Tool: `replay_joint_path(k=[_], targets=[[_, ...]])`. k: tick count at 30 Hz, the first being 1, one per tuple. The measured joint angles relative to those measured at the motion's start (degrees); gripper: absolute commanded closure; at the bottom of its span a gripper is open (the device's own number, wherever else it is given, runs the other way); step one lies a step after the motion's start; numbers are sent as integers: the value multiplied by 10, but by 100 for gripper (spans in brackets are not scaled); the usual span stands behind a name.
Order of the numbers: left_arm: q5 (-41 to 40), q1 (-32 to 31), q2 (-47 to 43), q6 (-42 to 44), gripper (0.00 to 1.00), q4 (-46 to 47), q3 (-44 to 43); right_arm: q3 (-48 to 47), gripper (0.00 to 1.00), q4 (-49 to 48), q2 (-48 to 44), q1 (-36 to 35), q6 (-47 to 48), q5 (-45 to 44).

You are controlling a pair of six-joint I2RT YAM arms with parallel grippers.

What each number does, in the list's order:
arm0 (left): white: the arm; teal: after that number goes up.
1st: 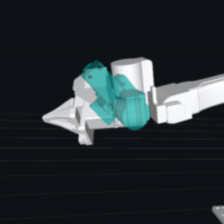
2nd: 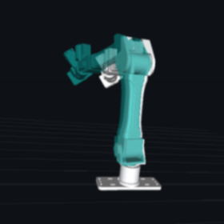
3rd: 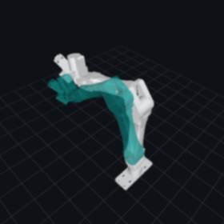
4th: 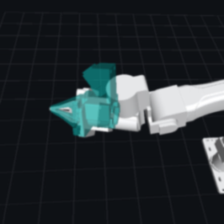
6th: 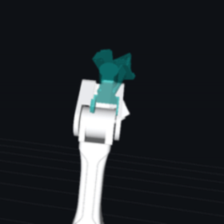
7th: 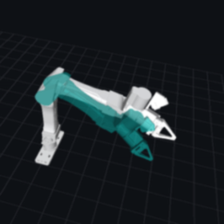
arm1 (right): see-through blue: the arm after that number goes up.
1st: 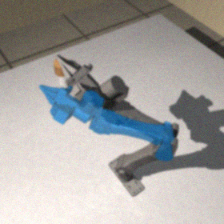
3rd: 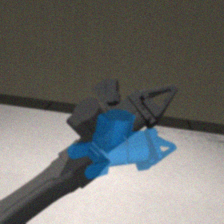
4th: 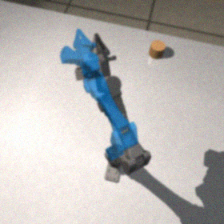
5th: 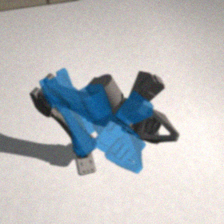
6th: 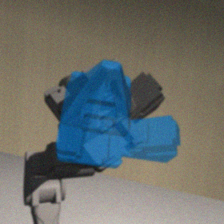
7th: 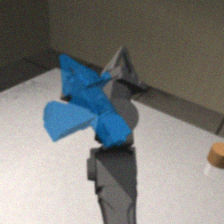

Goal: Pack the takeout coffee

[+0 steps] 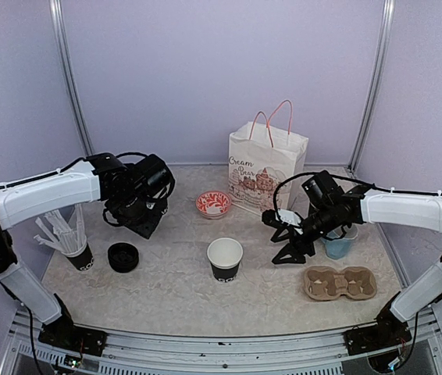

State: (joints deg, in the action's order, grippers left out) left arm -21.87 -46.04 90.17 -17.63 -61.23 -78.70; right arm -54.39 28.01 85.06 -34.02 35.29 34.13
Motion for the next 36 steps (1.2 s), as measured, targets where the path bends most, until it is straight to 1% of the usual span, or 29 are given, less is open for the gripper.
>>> replay_joint_path(k=[3,7,13,21,26,31,36], targets=[[38,8,6,-24,53,-18,48,0,25,0,0,0,2,2],[53,10,35,-47,57,-28,85,0,25,0,0,0,4,4],[50,21,96,-65,62,-17,93,3,25,2,0,0,7,5],[19,29,162,-81,63,-8,91,9,25,6,0,0,9,6],[14,34,167,-89,70,-6,88,9,26,7,0,0,11,6],[16,45,167,-90,82,0,88,9,25,8,3,0,12,6],[19,52,167,-89,85,1,88,9,25,9,6,0,13,6]])
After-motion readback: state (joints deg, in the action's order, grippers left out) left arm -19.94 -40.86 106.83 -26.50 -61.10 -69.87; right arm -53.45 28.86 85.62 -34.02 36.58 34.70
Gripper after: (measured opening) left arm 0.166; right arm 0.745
